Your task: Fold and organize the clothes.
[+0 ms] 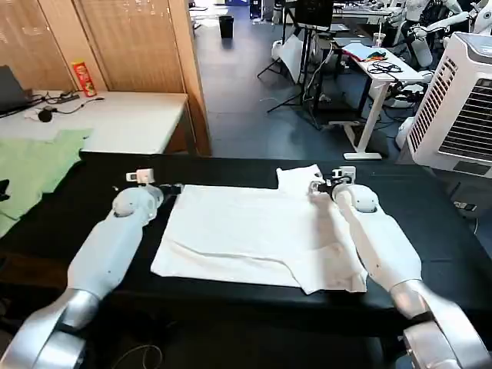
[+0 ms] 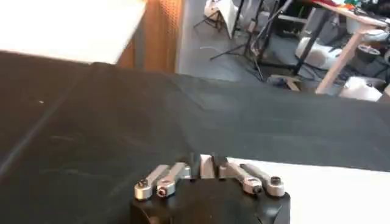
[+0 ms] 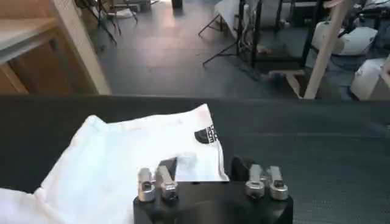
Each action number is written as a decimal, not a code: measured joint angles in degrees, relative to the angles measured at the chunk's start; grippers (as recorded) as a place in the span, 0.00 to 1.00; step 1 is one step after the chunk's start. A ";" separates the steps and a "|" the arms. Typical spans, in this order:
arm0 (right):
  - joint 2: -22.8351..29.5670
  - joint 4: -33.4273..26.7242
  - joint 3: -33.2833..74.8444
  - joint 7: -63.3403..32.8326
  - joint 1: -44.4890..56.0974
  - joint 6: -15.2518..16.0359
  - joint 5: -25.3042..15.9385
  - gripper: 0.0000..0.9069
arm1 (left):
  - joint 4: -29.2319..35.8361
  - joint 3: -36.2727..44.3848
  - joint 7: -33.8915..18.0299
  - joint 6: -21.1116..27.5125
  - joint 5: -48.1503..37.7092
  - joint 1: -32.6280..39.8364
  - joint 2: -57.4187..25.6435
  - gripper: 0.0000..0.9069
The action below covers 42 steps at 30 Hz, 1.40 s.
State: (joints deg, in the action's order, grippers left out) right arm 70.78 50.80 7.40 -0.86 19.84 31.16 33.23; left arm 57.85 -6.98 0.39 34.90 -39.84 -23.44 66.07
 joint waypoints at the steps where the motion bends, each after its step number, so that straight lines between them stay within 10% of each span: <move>1: 0.02 0.01 0.08 0.11 0.08 0.00 -0.04 0.18 | 0.01 0.07 0.01 -0.08 0.27 0.02 0.05 0.15; 16: -1.54 4.61 3.14 1.48 3.66 -3.68 0.30 0.01 | 4.87 -0.84 -0.29 -1.48 0.73 -1.65 -1.19 0.04; 42: -18.34 43.06 10.94 -2.74 27.28 1.18 10.66 0.00 | 37.09 -9.51 -5.82 1.74 -7.09 -21.60 -13.89 0.04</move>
State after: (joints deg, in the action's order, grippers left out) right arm 52.43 93.86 18.34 -3.60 47.13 32.35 43.88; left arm 94.94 -16.49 -5.43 36.64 -46.93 -45.05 52.18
